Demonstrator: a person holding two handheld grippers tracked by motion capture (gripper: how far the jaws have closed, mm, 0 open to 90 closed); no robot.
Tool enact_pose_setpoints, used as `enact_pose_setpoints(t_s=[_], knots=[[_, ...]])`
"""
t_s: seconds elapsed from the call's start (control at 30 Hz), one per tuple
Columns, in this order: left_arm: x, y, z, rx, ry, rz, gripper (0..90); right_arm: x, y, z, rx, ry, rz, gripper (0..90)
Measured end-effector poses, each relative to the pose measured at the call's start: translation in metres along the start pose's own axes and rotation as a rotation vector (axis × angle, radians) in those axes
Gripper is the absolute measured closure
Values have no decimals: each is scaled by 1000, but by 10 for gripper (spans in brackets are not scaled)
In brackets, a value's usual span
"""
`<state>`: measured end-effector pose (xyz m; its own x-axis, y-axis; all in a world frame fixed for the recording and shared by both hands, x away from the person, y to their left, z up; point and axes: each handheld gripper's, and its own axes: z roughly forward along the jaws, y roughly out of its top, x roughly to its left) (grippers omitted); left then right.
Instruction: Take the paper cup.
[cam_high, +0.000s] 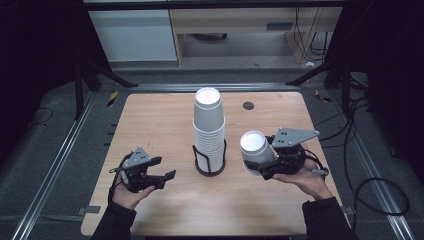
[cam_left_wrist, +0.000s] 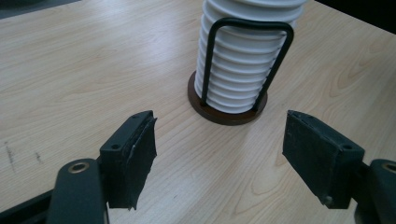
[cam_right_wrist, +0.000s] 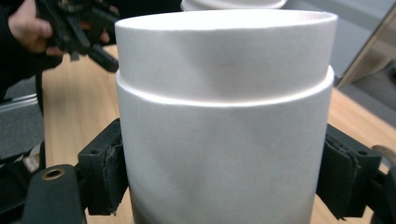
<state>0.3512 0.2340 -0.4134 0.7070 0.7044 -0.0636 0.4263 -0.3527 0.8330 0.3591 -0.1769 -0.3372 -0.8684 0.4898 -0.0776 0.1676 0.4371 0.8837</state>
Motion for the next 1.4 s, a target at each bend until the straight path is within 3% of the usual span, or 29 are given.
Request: enact_pose_setpoints(t_s=[0.57, 0.77, 0.93, 1.4], knots=[[-22, 18, -4, 32, -77, 73, 243, 14, -21, 29, 105, 108, -56, 179], [-30, 28, -9, 5, -133, 74, 240, 19, -23, 39, 145, 137, -85, 179], [-39, 35, -10, 0, -160, 103, 232, 24, -21, 47, 159, 164, -102, 179], [-61, 50, 2, 9, -231, 153, 214, 36, -20, 66, 197, 210, -155, 179]])
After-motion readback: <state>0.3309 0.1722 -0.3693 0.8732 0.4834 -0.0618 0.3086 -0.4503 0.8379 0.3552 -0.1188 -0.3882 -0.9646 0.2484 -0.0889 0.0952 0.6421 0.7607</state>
